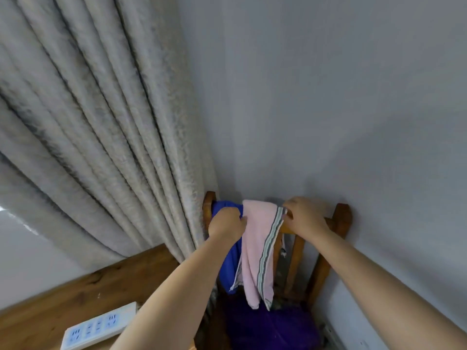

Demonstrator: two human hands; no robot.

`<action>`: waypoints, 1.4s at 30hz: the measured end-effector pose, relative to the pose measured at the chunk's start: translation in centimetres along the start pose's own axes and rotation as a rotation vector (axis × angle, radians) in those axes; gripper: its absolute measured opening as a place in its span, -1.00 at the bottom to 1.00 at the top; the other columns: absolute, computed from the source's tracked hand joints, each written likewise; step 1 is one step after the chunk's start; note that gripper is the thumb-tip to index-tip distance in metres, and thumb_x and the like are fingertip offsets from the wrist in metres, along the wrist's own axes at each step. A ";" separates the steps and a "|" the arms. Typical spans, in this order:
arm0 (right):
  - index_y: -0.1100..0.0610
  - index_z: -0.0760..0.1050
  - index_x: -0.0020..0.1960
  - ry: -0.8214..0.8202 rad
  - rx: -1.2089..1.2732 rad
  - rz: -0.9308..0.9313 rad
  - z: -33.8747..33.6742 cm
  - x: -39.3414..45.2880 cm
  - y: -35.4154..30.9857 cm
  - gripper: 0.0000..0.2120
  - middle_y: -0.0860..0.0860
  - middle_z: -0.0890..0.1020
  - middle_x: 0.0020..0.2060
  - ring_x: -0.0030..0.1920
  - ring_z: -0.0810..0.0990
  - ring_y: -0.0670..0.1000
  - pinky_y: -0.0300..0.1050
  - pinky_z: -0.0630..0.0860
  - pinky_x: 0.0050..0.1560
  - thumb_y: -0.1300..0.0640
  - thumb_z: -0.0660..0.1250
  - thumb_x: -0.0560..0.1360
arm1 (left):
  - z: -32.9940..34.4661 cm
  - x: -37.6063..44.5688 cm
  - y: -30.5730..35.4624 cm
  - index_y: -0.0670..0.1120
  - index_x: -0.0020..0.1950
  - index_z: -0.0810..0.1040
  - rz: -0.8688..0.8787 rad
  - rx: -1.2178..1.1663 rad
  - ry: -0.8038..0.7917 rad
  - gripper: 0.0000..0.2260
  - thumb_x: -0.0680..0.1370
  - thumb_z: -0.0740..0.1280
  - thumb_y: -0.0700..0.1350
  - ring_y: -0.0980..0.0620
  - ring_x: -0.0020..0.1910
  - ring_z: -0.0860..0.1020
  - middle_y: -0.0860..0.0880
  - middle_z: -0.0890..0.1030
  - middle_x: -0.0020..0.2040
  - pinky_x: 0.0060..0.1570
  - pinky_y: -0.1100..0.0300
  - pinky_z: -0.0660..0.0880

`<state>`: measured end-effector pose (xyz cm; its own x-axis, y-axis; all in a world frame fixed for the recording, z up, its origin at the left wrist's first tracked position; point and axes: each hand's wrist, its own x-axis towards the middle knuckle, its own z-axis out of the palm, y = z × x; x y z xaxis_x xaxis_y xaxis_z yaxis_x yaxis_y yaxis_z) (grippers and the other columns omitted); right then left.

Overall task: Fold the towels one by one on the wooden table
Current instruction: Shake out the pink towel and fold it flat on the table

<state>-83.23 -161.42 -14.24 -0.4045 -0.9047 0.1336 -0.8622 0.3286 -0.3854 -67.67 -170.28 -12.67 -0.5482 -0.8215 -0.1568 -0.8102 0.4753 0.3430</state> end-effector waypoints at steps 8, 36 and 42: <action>0.24 0.61 0.04 -0.031 0.101 -0.066 3.0 3.3 2.3 -0.77 0.18 0.57 0.00 0.09 0.45 0.15 -0.05 0.38 0.08 0.14 0.26 0.51 | 2.1 3.6 1.1 -0.15 -0.37 0.36 -0.143 -0.163 0.066 -0.68 0.58 0.17 -0.09 -0.20 -0.08 0.54 -0.20 0.57 -0.22 -0.29 0.12 0.32; 0.35 0.59 -0.31 0.541 0.212 -0.396 -7.7 -12.9 -9.4 -0.87 0.26 0.58 -0.39 -0.34 0.55 0.23 0.00 0.45 -0.25 0.33 0.28 0.33 | -5.3 -16.8 -0.2 -0.16 -0.44 0.36 0.027 -0.699 0.358 -0.68 0.53 0.26 -0.20 0.11 -0.50 0.25 0.03 0.31 -0.52 -0.51 0.33 0.17; 0.36 0.61 -0.22 0.476 0.226 -0.492 -8.2 -22.8 -18.7 -0.93 0.28 0.61 -0.29 -0.22 0.55 0.27 0.06 0.46 -0.19 0.37 0.35 0.38 | -8.3 -30.7 -6.3 -0.07 -0.55 0.26 0.013 -0.699 0.528 -0.57 0.50 0.30 -0.20 0.14 -0.57 0.23 0.06 0.26 -0.59 -0.54 0.38 0.14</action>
<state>-60.39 -144.73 -2.64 -0.1188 -0.7006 0.7036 -0.9154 -0.1973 -0.3510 -44.05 -150.63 -2.35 -0.2486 -0.9381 0.2411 -0.3970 0.3257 0.8581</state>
